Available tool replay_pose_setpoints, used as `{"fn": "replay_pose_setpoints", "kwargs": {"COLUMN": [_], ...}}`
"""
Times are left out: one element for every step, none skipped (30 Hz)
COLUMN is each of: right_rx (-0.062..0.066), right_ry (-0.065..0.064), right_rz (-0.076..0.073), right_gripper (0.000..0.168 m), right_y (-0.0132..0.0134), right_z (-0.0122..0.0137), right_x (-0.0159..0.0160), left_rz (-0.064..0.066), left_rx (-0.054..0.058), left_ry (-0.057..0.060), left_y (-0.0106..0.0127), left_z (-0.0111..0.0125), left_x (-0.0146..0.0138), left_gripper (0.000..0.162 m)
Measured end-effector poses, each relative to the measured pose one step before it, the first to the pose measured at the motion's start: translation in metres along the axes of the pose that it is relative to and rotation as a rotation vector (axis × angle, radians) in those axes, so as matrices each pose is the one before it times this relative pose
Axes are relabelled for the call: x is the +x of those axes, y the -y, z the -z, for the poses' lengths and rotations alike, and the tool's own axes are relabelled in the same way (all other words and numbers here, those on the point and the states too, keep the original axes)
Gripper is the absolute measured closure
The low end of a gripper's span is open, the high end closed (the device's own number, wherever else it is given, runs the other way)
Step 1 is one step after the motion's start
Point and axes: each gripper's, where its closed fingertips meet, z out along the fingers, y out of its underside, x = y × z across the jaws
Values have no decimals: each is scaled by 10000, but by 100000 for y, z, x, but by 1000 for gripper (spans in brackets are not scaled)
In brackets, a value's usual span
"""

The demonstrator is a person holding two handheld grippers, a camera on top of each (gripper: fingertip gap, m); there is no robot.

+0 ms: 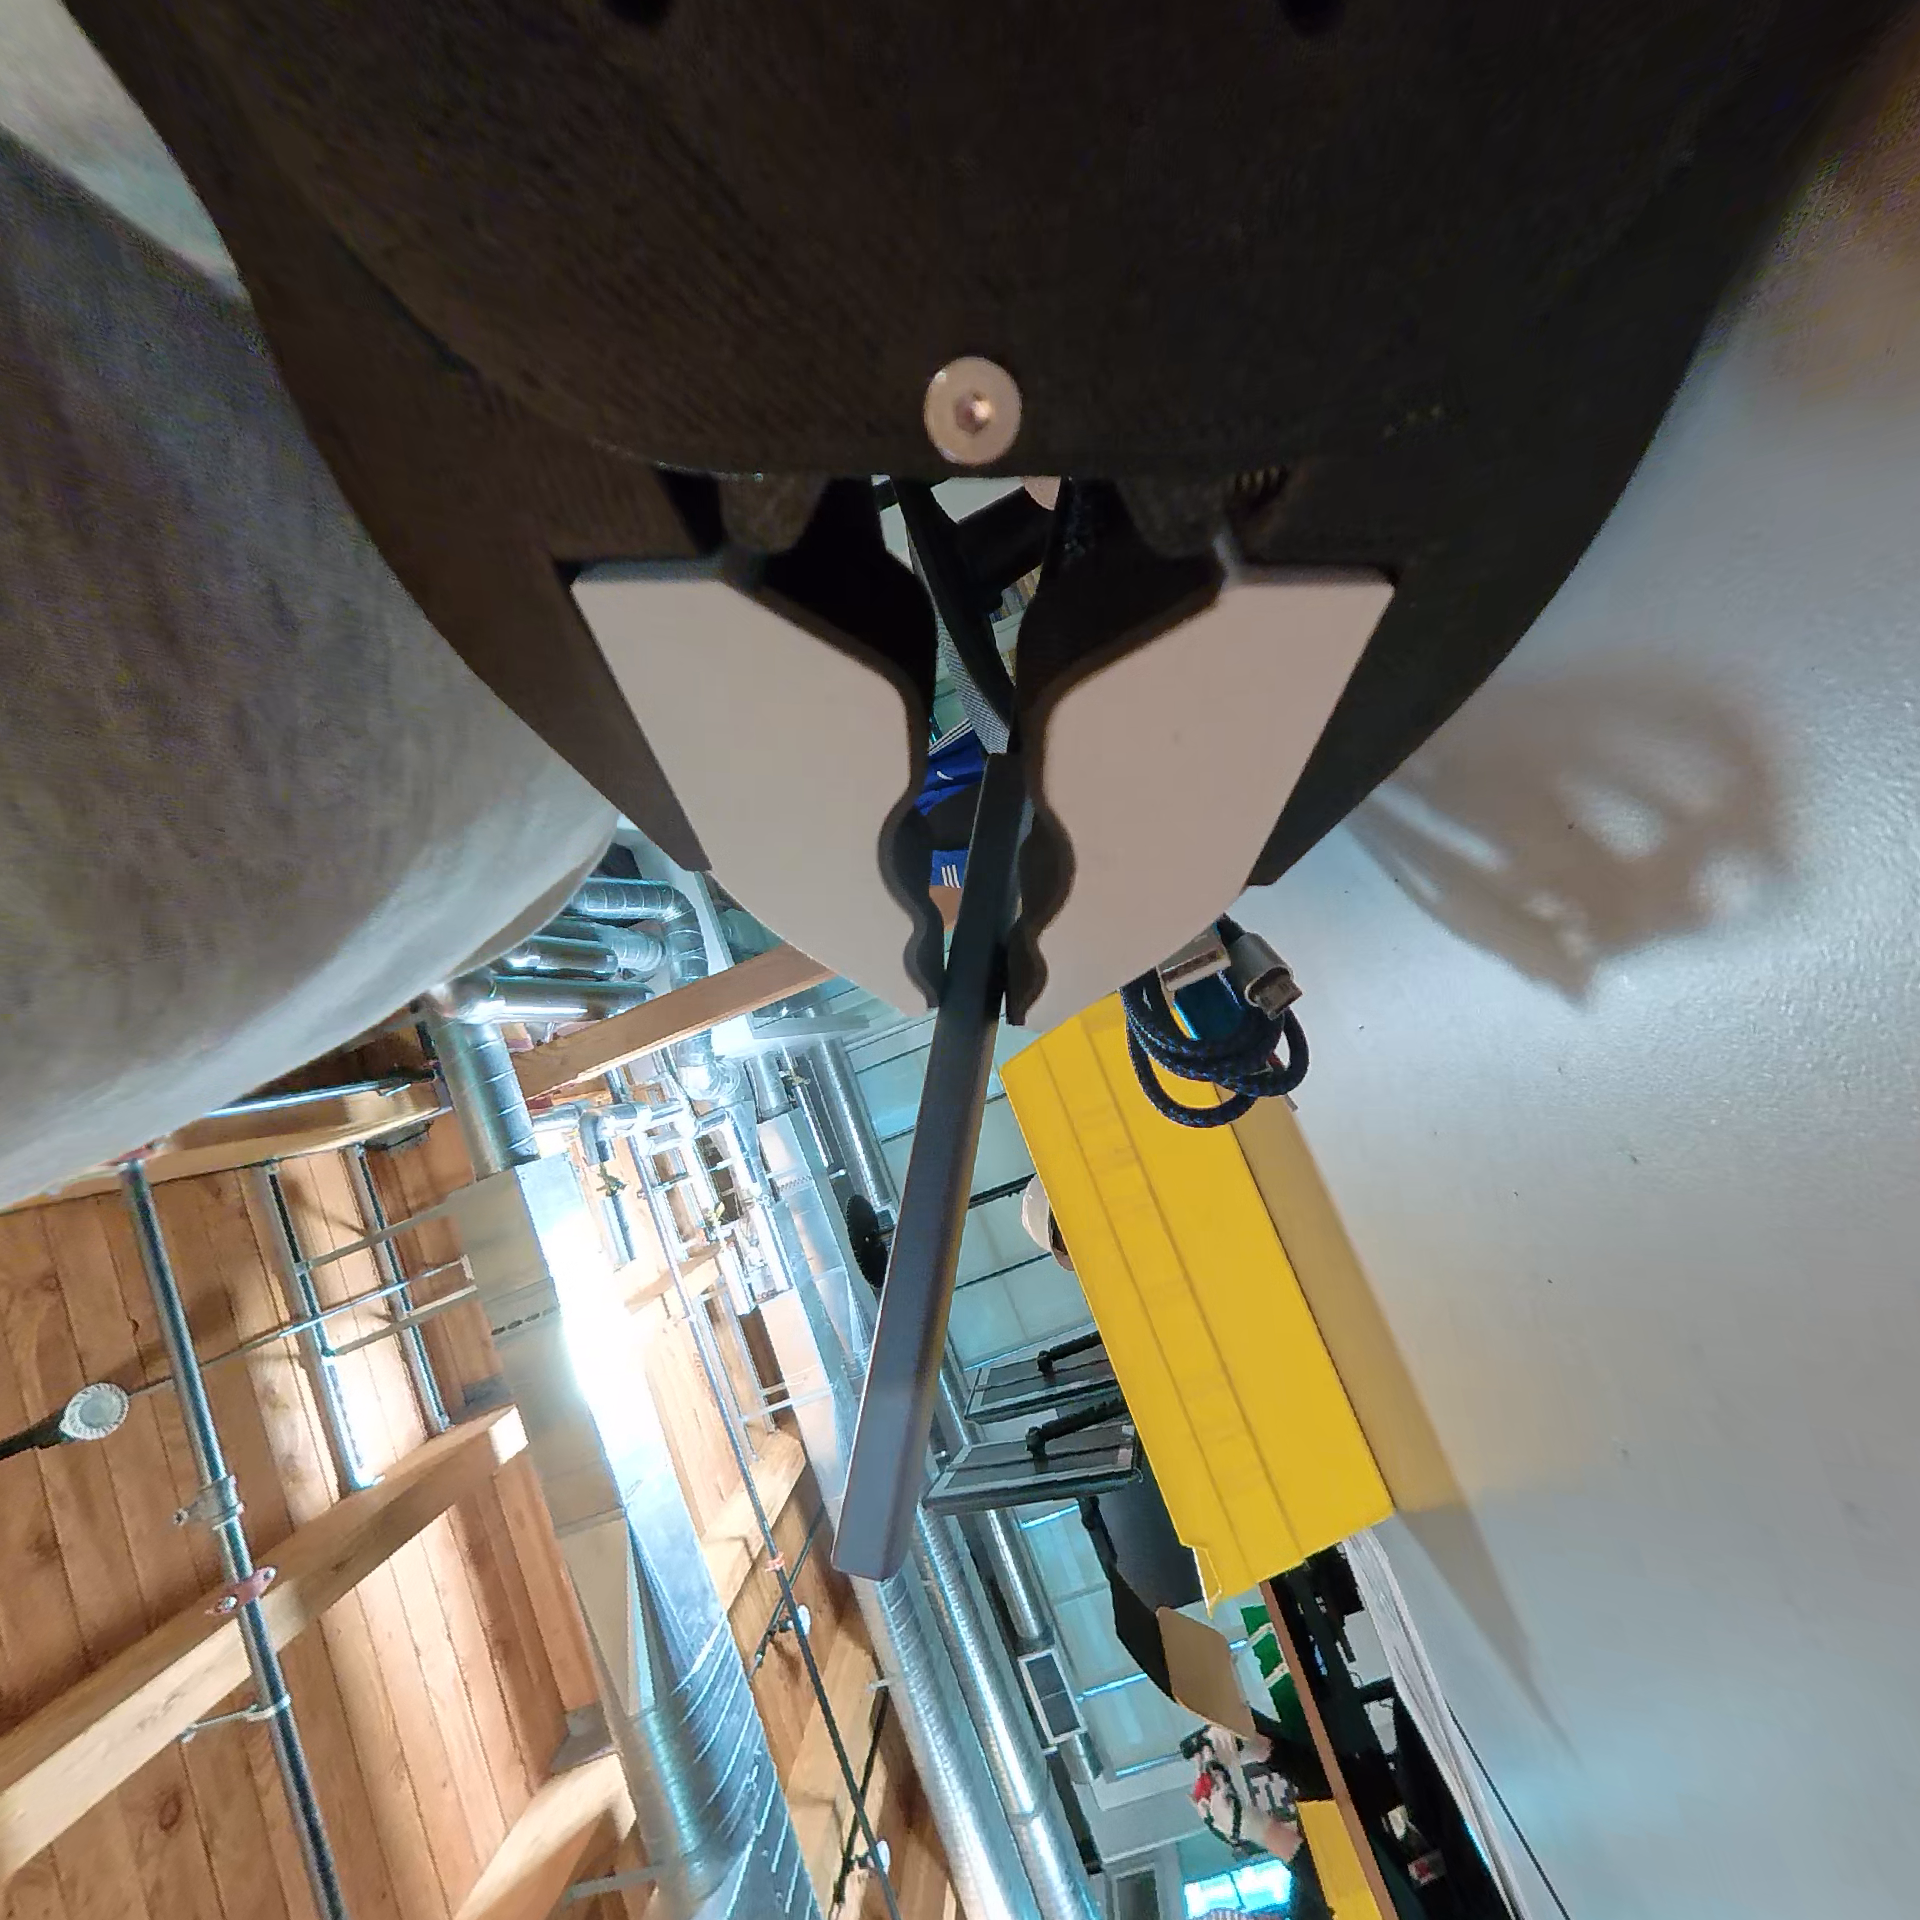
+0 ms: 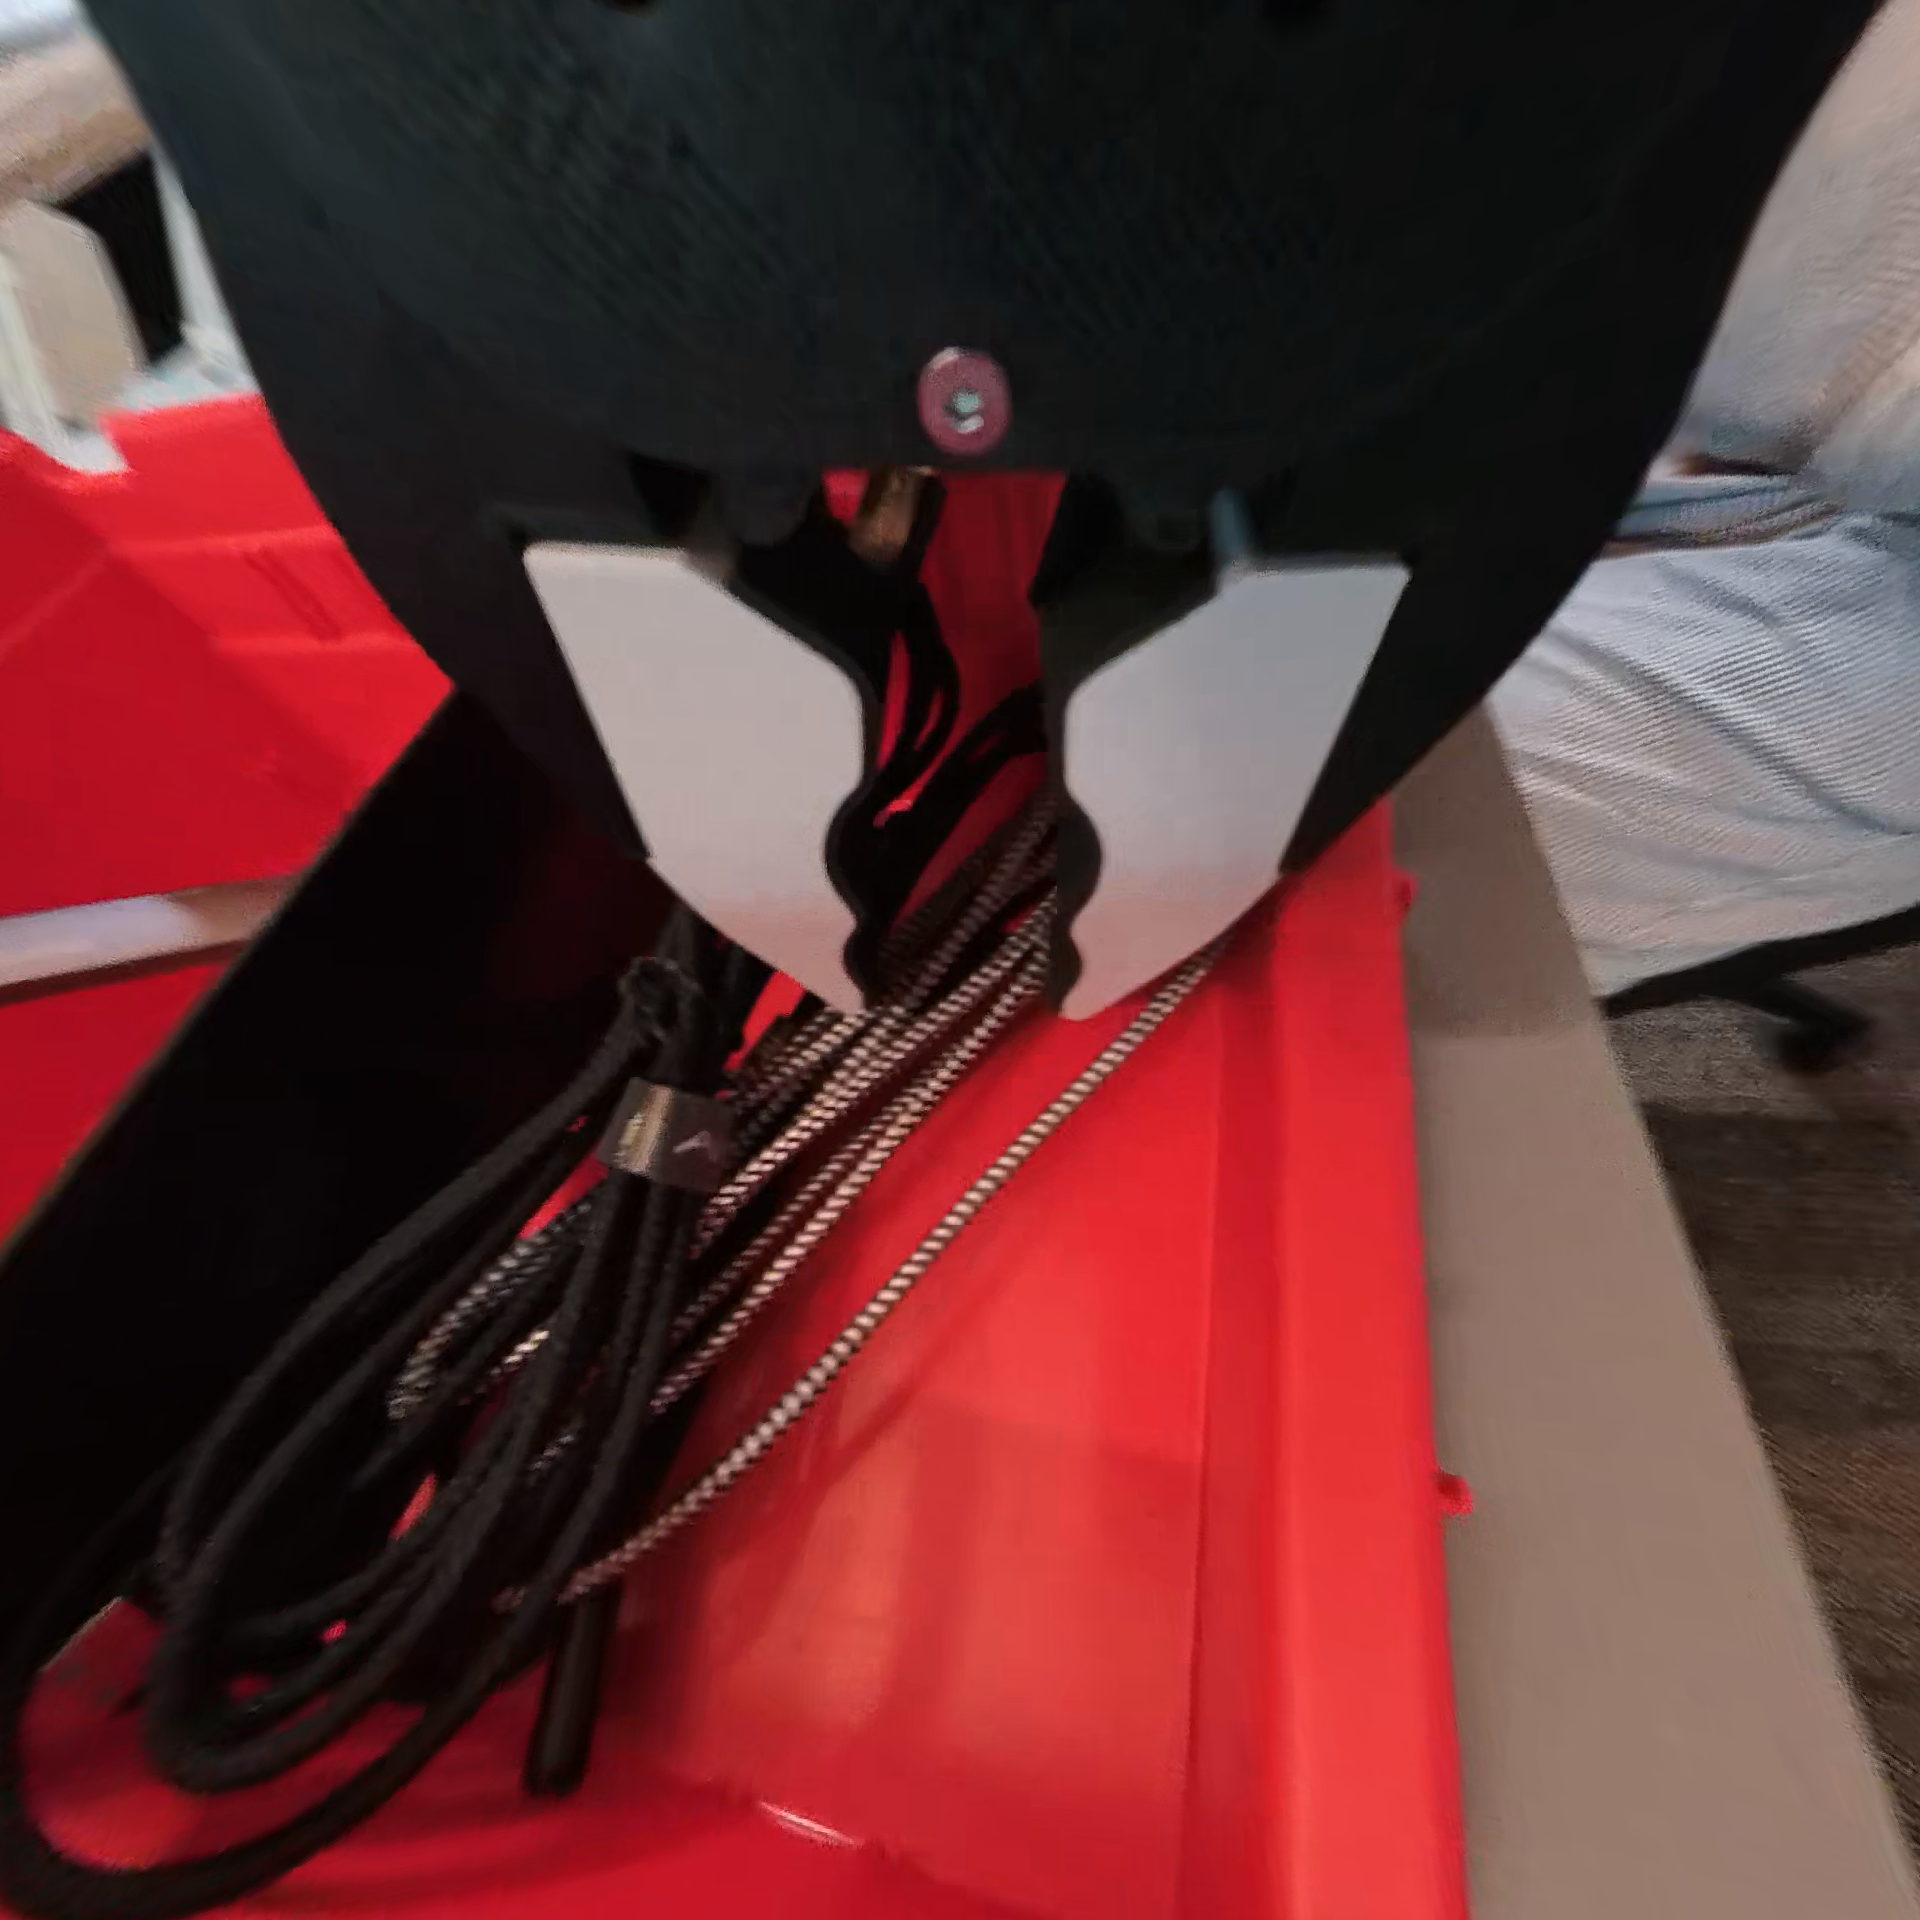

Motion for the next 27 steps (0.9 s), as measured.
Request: {"fn": "replay_pose_setpoints", "kwargs": {"right_rx": [-168,-123,-14,98,155,224,322,412,483,550,634,694,757,851,885,872,830,710,561,447,391,404,426,438,477,484,465], "right_ry": [-385,-193,-30,18,30,43,77,141,181,258,383,467,566,638,731,773,697,595,459,285,134,91,121,149,154,147,126], "right_rz": [268,251,133,30,-21,-31,-65,-118,-154,-155,-192,-312,-391,-412,-480,-557,-535,-416,-248,-91,34,119,120,83,77,64,36], "right_gripper": [143,148,154,156,158,159,160,161,162,162,163,163,164,164,165,165,165,165,165,165,165,165,165,165,165,165,165], "right_y": [7,9,77,145,127,117,164,229,308,405,536,658,814,1046,1196,1283,1288,1153,939,732,610,576,581,622,698,755,795], "right_z": [-52,-26,29,132,257,379,544,701,843,965,1060,1191,1320,1432,1502,1519,1467,1341,1197,1083,1025,1018,1022,1022,1032,1041,1042], "right_x": [439,165,-31,-26,6,62,94,87,108,59,-62,-112,-199,-286,-413,-489,-441,-424,-366,-238,-144,-200,-313,-396,-457,-476,-468], "left_rz": [-1,-3,4,3,2,7,9,7,10,13,11,9,8,10,10,3,2,5,2,-3,-1,5,4,2,2,7,6], "left_rx": [1,-6,-2,-1,-5,-3,-1,-3,-3,-2,1,2,1,2,3,2,-1,2,1,0,-2,-2,-2,-1,-4,-2,0], "left_ry": [-2,-3,-3,-3,-3,-4,-4,-3,-3,-6,-1,1,1,0,1,2,-1,-1,1,0,-3,-5,-2,-4,-6,-7,-3], "left_y": [-2,-6,-6,-4,6,-6,-4,-1,-6,5,1,-1,8,-1,1,3,-4,3,-4,-1,-5,-2,-2,-1,-6,-5,0], "left_z": [8,2,4,9,-2,5,3,-7,5,1,-7,2,5,2,1,-1,4,-2,11,0,10,1,-5,0,3,4,-6], "left_x": [5,11,-2,10,-1,1,2,5,2,-7,-4,-5,-6,-2,-4,-1,-7,5,-6,-2,6,10,-7,6,9,5,-5], "left_gripper": [153,153,153,153,153,153,153,153,153,153,153,153,153,153,153,153,153,153,153,153,153,153,153,153,152,152,152]}}
